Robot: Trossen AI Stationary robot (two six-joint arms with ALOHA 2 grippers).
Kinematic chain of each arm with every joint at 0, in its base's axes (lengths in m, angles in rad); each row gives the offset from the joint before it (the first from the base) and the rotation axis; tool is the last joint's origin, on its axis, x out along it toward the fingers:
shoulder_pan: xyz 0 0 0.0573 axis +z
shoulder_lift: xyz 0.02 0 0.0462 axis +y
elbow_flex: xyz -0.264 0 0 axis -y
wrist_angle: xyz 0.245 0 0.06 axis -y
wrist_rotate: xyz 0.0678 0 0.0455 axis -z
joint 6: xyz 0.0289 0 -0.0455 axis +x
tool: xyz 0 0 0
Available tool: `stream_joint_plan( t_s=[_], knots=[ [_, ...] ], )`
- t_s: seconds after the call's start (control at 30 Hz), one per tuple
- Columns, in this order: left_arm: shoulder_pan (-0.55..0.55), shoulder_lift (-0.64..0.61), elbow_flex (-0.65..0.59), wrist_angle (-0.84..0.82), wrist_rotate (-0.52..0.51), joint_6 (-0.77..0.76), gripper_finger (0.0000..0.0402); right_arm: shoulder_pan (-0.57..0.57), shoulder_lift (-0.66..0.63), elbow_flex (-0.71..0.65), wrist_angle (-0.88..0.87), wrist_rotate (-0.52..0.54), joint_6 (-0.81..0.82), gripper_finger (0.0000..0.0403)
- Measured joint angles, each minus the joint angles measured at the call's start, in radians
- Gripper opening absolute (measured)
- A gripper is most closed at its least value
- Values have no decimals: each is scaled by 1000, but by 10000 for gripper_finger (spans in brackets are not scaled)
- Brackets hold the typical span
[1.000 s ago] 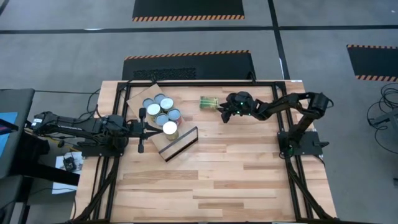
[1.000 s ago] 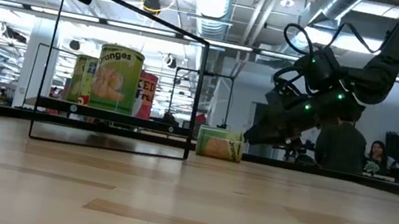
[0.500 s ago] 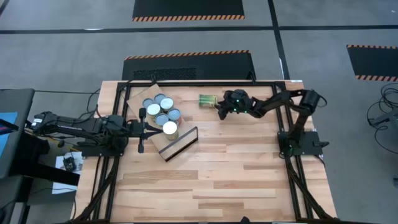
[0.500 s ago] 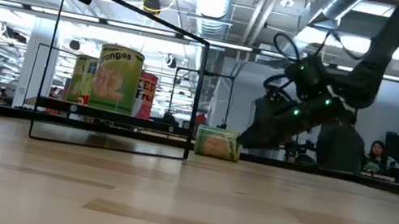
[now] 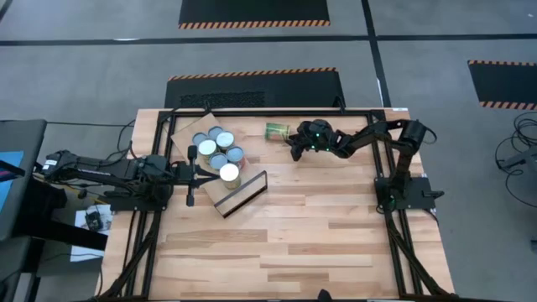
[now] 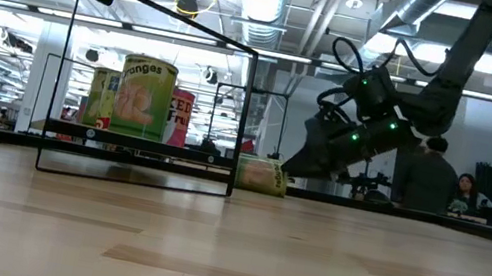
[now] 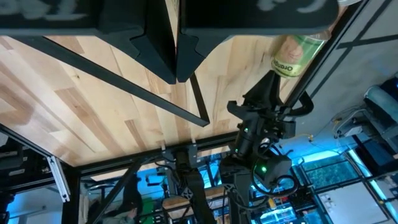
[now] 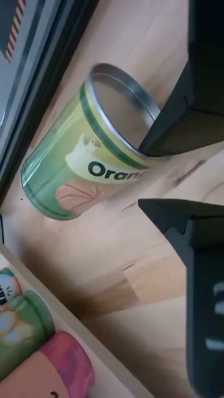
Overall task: Pick and place cans onto a shelf
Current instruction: Put the top large canned oranges on the shelf
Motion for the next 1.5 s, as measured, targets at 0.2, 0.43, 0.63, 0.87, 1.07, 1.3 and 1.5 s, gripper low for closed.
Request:
stream_joint_plan(
  t_s=[0.2,0.43,0.63,0.87,1.07,1.3,1.5],
  knots=[
    [0,0,0,0,0,0,2,-1,0,0,2,1,-12,110],
    [0,0,0,0,0,0,2,-4,0,0,2,0,-5,96],
    [0,0,0,0,0,0,2,-4,0,0,2,0,-3,64],
    [0,0,0,0,0,0,2,1,0,15,-6,0,6,56],
    [0,0,0,0,0,0,2,11,0,43,-55,-1,-22,23],
    [0,0,0,0,0,0,2,9,0,45,-64,7,-39,8],
    [0,0,0,0,0,0,2,9,-15,45,-91,23,-84,4]
  ],
)
